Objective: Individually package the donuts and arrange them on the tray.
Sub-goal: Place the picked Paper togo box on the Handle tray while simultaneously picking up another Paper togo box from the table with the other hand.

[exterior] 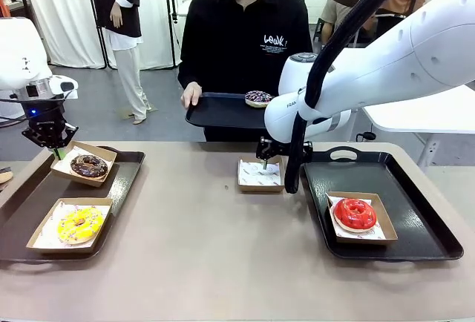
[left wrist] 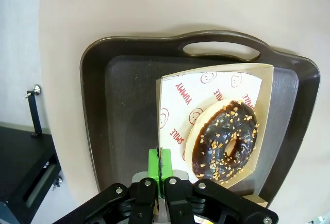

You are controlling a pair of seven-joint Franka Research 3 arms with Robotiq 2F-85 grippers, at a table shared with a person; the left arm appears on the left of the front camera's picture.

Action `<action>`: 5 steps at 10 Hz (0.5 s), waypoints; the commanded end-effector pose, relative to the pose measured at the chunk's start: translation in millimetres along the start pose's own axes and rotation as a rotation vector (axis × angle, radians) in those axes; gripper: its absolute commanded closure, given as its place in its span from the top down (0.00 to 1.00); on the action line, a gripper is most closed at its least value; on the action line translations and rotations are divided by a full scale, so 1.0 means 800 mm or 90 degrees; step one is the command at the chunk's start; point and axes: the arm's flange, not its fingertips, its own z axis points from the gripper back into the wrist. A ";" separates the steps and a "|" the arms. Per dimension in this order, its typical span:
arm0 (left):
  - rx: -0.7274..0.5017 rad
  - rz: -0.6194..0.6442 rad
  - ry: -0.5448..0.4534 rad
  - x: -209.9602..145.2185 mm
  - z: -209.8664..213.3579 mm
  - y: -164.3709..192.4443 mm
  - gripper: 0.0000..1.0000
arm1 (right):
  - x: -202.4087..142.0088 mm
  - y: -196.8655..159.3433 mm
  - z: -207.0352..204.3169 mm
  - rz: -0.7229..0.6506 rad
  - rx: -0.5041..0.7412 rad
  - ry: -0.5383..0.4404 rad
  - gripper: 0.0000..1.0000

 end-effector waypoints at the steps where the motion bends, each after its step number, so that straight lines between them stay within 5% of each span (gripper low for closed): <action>1: 0.020 0.014 0.009 0.006 0.004 -0.003 0.01 | 0.000 -0.007 -0.008 0.006 0.015 0.005 1.00; 4: 0.022 0.013 0.013 0.008 0.000 -0.004 0.01 | 0.001 -0.007 -0.011 0.006 0.009 0.018 1.00; 5: 0.018 0.011 0.017 0.008 0.001 -0.004 0.56 | 0.001 -0.007 -0.011 0.009 0.011 0.022 0.53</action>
